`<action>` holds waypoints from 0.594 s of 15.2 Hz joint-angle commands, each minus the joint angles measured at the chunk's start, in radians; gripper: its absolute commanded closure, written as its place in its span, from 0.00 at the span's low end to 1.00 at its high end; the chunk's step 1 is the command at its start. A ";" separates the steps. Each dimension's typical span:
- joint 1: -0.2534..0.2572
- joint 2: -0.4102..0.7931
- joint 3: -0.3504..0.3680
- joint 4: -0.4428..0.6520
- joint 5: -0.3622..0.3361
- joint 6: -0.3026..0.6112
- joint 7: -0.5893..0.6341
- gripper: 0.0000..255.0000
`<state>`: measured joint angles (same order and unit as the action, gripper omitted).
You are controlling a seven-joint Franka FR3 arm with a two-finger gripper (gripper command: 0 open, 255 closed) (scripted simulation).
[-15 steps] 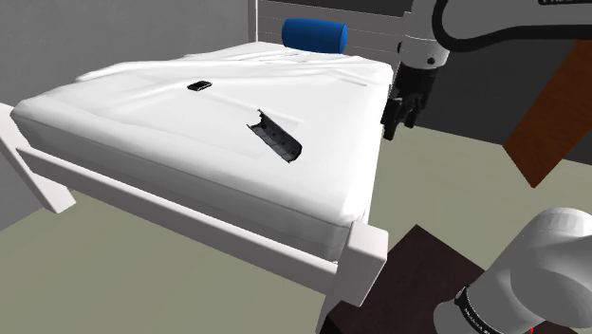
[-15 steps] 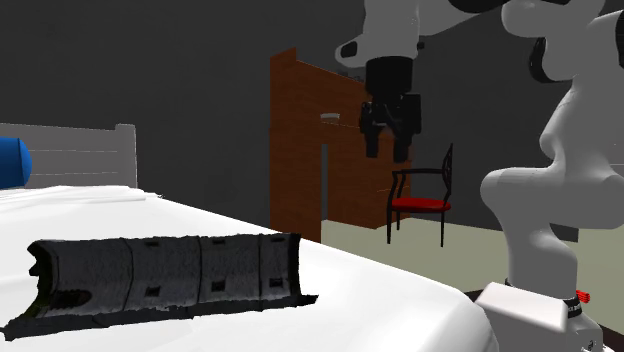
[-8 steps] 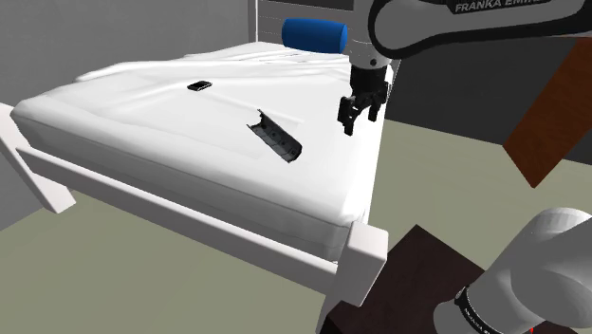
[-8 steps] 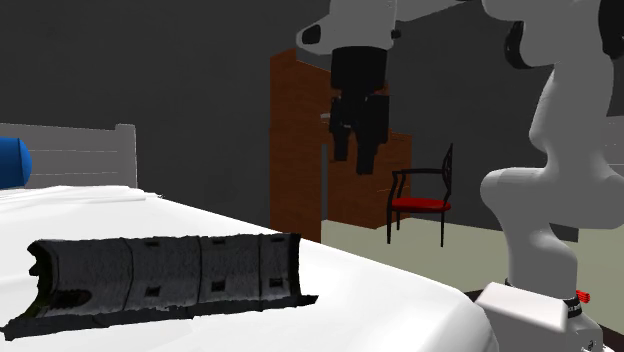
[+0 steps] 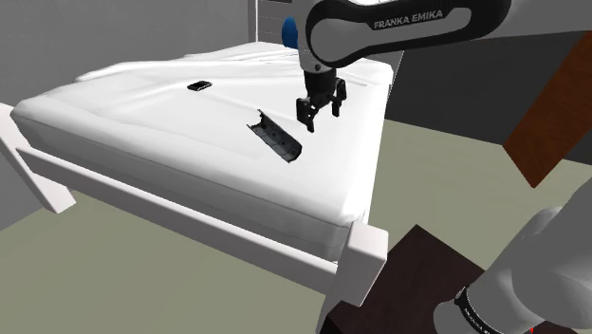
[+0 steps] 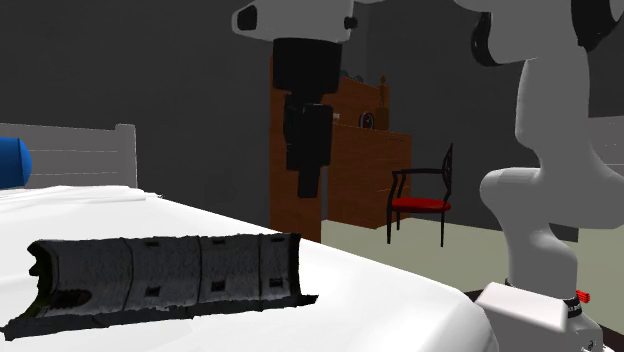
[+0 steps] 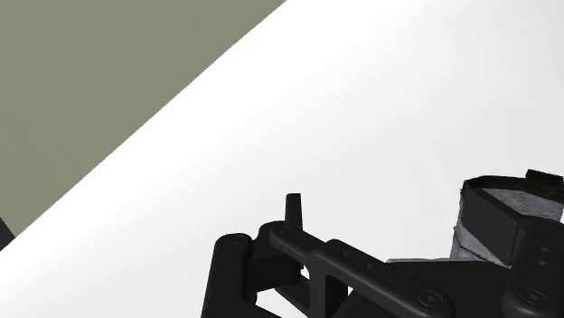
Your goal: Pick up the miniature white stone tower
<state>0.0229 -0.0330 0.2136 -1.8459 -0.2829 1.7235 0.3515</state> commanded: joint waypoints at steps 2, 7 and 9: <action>0.020 0.143 0.019 0.152 -0.068 -0.036 0.054 0.00; 0.085 0.387 0.025 0.444 -0.179 -0.131 0.117 0.00; 0.122 0.498 0.017 0.590 -0.222 -0.183 0.125 0.00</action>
<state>0.1264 0.4078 0.2338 -1.3338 -0.4821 1.5707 0.4714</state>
